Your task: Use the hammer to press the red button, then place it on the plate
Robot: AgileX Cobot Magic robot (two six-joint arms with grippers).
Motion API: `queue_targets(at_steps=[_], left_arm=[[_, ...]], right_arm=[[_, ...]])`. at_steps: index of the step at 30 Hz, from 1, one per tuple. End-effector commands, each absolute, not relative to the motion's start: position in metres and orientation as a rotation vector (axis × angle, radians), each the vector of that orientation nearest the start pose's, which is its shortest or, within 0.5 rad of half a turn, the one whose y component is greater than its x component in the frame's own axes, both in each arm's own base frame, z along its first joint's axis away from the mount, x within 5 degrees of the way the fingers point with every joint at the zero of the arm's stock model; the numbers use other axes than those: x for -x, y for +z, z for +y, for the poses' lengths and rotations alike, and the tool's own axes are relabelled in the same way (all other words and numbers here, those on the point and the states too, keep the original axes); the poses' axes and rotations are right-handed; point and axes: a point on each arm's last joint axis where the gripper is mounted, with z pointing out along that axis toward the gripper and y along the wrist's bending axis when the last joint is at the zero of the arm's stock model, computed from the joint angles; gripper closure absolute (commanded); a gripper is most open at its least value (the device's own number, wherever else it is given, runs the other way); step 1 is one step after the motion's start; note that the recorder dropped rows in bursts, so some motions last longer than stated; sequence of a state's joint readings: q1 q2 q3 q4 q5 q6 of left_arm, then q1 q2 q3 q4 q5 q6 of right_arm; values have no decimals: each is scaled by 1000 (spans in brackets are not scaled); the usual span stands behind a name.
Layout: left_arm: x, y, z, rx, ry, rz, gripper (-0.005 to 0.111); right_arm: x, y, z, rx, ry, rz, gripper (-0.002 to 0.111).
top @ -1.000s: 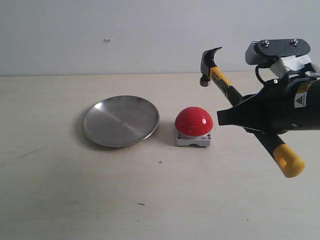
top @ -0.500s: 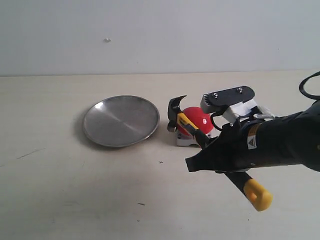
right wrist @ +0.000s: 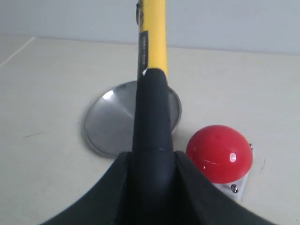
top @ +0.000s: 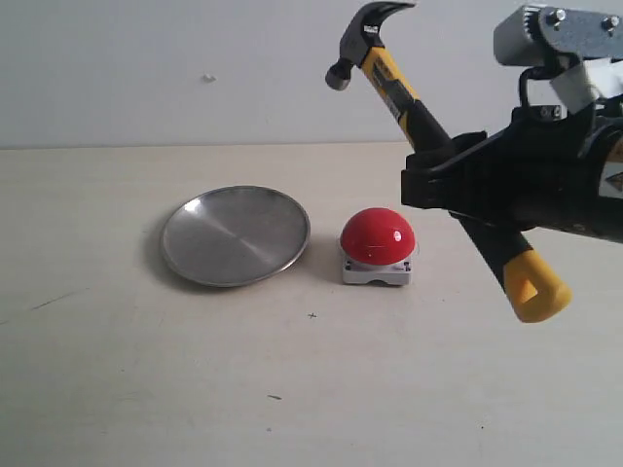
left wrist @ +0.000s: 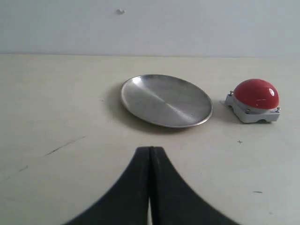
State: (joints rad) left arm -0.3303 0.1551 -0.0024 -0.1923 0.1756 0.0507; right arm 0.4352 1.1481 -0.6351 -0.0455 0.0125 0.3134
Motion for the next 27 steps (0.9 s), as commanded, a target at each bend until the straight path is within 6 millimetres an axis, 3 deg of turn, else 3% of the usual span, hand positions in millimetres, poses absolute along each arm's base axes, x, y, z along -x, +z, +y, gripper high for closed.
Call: queue_targets(at_steps=[1, 11, 19, 27], left_arm=[[-62, 189, -24, -194, -363, 1807, 107], [-62, 189, -24, -194, -363, 1807, 107], [-62, 189, -24, -194, -363, 1807, 107], [-62, 189, -24, -194, -363, 1807, 107]], right_arm=[[-210, 303, 98, 206, 449, 1889, 108], [-214, 303, 100, 202, 449, 1910, 108], [-251, 259, 137, 171, 561, 1941, 108], [-279, 259, 161, 166, 612, 1935, 108]])
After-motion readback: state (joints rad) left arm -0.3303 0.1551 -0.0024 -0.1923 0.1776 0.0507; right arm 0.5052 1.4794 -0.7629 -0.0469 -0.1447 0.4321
